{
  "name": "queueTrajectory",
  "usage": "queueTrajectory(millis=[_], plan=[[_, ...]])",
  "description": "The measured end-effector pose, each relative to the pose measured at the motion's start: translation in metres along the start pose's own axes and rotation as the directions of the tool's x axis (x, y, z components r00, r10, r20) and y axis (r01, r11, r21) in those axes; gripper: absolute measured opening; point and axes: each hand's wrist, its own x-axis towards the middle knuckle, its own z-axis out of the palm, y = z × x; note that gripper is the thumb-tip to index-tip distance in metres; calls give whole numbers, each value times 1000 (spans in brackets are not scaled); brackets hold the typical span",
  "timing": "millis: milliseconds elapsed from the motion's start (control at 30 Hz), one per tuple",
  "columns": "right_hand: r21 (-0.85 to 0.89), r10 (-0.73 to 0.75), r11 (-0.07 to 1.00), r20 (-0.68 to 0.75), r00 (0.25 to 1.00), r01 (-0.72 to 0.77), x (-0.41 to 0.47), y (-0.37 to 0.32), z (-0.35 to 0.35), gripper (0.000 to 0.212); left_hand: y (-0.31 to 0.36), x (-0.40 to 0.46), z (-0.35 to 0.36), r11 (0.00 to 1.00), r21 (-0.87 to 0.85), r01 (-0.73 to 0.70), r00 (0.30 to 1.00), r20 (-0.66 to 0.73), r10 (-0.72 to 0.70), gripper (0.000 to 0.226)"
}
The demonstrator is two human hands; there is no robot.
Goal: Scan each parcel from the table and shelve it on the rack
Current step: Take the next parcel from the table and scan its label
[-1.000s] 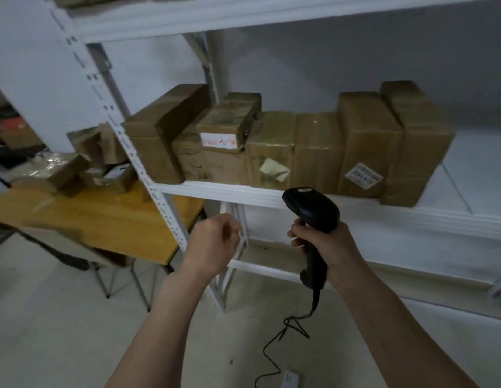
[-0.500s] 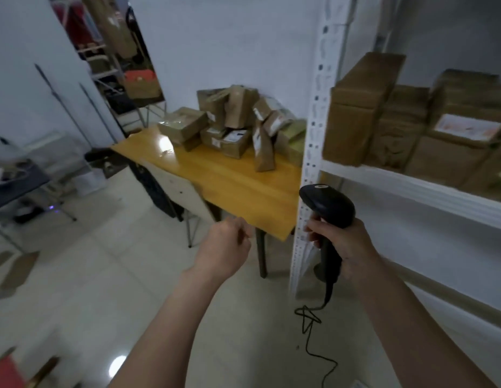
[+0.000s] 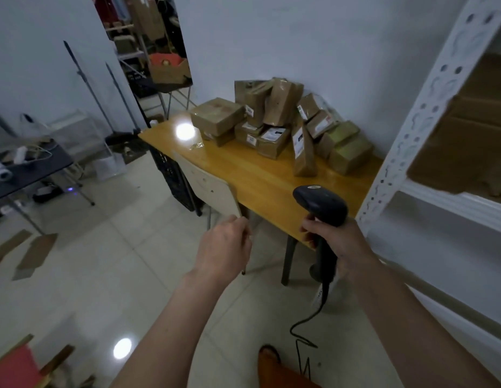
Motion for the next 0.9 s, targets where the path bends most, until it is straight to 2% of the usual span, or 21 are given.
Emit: queueTrajectory(millis=[233, 567, 900], plan=[[33, 22, 999, 45, 999, -23, 82, -15, 46, 9, -53, 92, 13, 999, 38, -12, 1000, 3, 12, 15], [54, 48, 997, 22, 999, -49, 220, -66, 95, 8, -81, 271, 36, 996, 5, -84, 995, 54, 84, 15], [57, 104, 993, 13, 995, -104, 325, -93, 149, 8, -146, 378, 60, 997, 18, 76, 987, 143, -78, 11]])
